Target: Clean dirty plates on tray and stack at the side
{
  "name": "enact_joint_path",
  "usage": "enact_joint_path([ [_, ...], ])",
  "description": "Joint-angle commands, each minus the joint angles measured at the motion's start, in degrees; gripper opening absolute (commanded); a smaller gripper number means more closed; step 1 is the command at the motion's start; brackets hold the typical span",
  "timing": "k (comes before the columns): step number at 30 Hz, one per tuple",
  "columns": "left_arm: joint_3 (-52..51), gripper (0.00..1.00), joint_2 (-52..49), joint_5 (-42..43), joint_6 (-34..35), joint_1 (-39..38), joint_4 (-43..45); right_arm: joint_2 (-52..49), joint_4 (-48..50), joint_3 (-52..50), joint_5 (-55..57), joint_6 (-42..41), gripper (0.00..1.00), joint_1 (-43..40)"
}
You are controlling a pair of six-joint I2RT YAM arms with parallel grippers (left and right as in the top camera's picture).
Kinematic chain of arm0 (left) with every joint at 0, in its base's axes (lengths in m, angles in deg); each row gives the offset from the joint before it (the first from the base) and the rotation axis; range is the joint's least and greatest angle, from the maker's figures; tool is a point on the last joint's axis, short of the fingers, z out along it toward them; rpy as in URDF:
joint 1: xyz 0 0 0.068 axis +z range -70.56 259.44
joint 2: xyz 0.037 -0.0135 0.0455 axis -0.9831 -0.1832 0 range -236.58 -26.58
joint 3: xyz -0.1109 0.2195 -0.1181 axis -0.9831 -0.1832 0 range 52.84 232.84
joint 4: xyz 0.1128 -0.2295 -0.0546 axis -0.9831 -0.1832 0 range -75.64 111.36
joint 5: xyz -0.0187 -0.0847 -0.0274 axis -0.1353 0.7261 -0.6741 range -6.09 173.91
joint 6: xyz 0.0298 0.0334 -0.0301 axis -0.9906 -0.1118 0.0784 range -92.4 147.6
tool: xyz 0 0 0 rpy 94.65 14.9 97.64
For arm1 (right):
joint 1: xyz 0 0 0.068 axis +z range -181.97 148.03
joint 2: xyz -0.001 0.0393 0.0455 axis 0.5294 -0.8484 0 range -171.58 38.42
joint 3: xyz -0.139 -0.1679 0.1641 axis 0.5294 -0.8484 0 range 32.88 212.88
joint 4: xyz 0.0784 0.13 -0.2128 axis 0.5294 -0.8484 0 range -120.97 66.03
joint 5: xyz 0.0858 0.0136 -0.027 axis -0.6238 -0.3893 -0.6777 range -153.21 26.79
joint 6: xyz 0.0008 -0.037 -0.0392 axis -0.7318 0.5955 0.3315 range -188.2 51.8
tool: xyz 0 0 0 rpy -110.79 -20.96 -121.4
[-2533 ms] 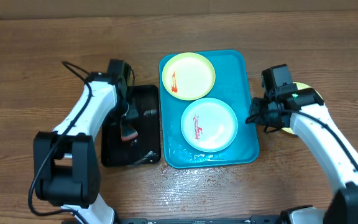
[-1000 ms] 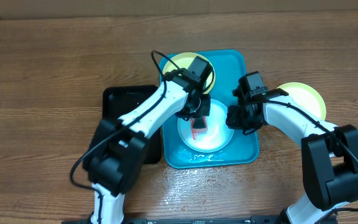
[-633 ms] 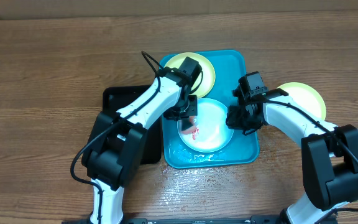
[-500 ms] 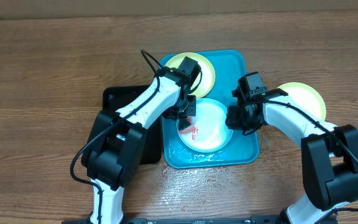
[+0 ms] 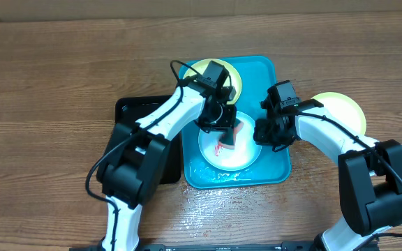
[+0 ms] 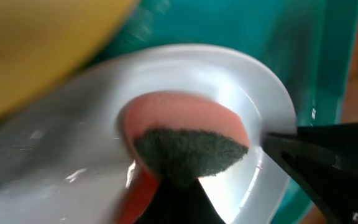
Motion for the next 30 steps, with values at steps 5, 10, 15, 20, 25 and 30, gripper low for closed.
enact_joint_path([
  [5, 0.2, 0.04, -1.3, 1.4, 1.2, -0.5, -8.4, -0.4, -0.9, -0.4, 1.6, -0.2, 0.06, 0.3],
  [10, 0.3, 0.04, -1.3, -6.8, 1.2, -0.1, -12.5, -0.4, -0.9, -0.4, 1.6, -0.3, 0.06, 0.3],
  [15, 1.6, 0.04, -1.3, -21.6, 1.3, -0.1, -16.6, -0.4, -0.9, -0.4, 1.6, -0.3, 0.05, 0.3],
  [20, 3.8, 0.04, -1.3, -38.2, 1.7, 0.1, -19.3, -0.4, -0.9, -0.4, 1.6, -0.2, 0.05, 0.3],
  [25, 7.9, 0.04, -1.3, -43.1, -1.6, 0.3, -19.9, -0.4, -0.9, -0.4, 1.6, -0.3, 0.05, 0.3],
  [30, 9.6, 0.04, -1.3, -38.1, -3.8, -0.1, -18.8, -0.4, -0.9, -0.4, 1.6, -0.3, 0.05, 0.3],
])
